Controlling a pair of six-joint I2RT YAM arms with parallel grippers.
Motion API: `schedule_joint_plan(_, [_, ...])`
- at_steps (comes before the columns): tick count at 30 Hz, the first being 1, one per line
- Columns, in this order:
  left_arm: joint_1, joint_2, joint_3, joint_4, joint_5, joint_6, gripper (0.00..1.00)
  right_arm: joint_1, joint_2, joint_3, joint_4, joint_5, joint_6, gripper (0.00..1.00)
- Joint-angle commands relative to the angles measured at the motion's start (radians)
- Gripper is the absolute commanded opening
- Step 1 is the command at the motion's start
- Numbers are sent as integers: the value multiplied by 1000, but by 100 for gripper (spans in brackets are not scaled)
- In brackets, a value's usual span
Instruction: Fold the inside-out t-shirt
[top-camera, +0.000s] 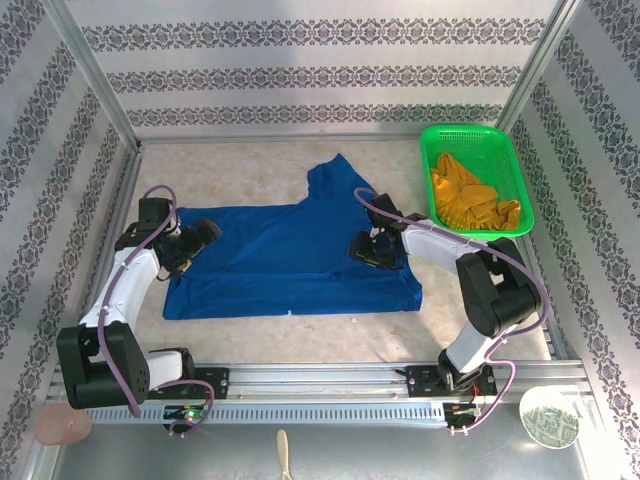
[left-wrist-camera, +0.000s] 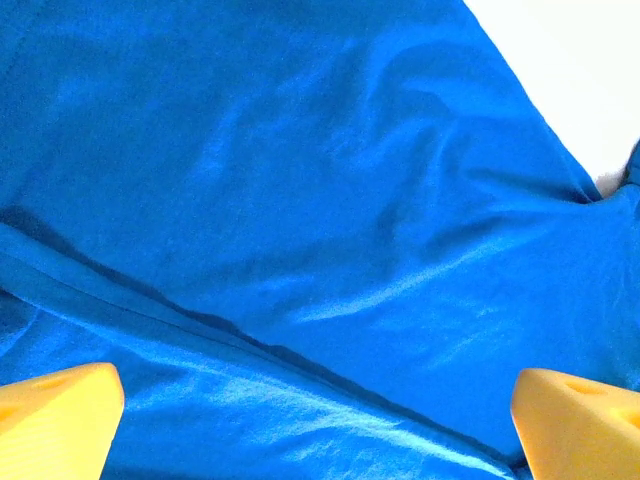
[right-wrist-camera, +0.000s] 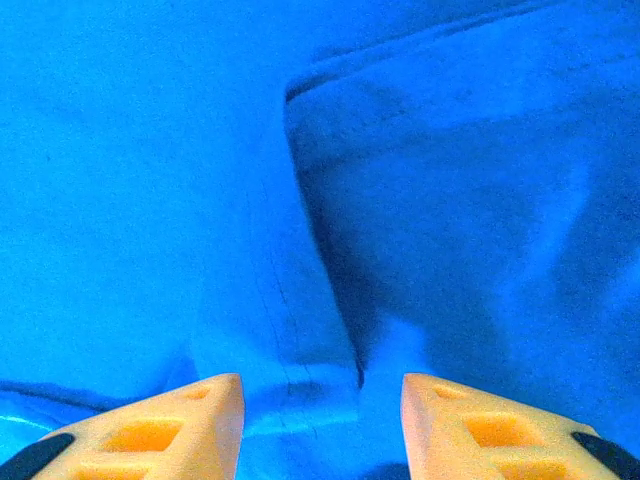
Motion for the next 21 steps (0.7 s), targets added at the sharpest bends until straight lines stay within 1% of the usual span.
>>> schedule_joint_plan(1, [12, 1, 24, -35, -8, 23, 100, 13, 28, 29, 33, -38, -1, 45])
schedule_joint_plan(3, [12, 2, 26, -34, -9, 24, 100, 13, 43, 31, 43, -51, 4, 42])
schedule_joint_plan(4, [12, 3, 27, -35, -8, 22, 100, 13, 47, 34, 49, -64, 6, 38])
schedule_joint_plan(5, [12, 3, 28, -33, -6, 22, 100, 13, 51, 34, 54, -69, 7, 30])
schedule_joint_plan(7, [12, 4, 33, -37, -5, 24, 99, 13, 47, 33, 58, -73, 8, 9])
schedule_joint_plan(8, [12, 4, 36, -38, -4, 26, 100, 13, 39, 34, 61, -78, 9, 2])
schedule_joint_plan(9, [13, 5, 43, -45, -10, 32, 100, 13, 27, 33, 63, -79, 10, 0])
schedule_joint_plan(11, [16, 11, 56, -67, -41, 46, 100, 11, 2, 38, 65, -87, 18, 0])
schedule_joint_plan(15, [40, 40, 77, -132, -157, 67, 99, 13, -8, 91, 68, -115, 30, 0])
schedule_joint_plan(19, [79, 83, 72, -142, -228, 71, 99, 13, 68, 175, 109, -146, 61, 0])
schedule_joint_plan(21, [98, 111, 70, -135, -239, 75, 99, 17, 125, 217, 176, -183, 82, 1])
